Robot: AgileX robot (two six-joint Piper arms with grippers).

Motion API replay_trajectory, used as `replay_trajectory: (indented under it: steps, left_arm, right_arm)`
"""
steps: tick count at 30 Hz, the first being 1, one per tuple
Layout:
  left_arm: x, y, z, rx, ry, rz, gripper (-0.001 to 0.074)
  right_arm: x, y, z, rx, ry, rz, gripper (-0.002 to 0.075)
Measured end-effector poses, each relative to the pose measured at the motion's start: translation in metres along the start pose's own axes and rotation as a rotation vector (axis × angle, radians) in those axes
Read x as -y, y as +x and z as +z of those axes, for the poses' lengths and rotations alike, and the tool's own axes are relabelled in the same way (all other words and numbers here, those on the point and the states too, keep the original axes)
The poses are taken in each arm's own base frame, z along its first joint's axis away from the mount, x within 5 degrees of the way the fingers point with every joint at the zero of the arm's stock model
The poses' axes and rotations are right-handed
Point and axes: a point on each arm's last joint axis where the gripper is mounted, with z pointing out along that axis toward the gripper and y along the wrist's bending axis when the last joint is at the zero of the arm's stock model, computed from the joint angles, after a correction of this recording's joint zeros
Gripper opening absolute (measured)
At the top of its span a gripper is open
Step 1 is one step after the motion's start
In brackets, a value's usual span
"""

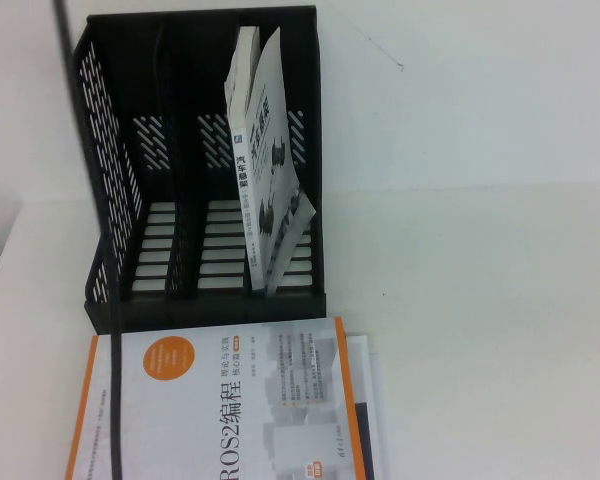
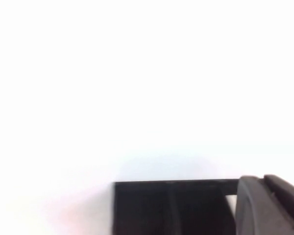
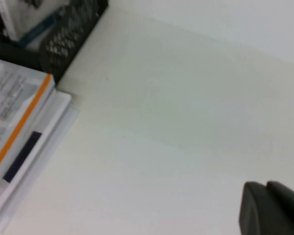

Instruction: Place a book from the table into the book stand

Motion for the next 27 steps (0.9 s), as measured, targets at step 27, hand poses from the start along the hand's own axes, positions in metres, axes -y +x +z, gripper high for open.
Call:
replay_trajectory:
  steps: [27]
  left_arm:
    - [-0.008,0.124,-0.051,0.149,0.301,0.055,-0.0001]
  right_arm:
    - [-0.032,0.126,0.093,0.140,-0.195,0.012,0.0003]
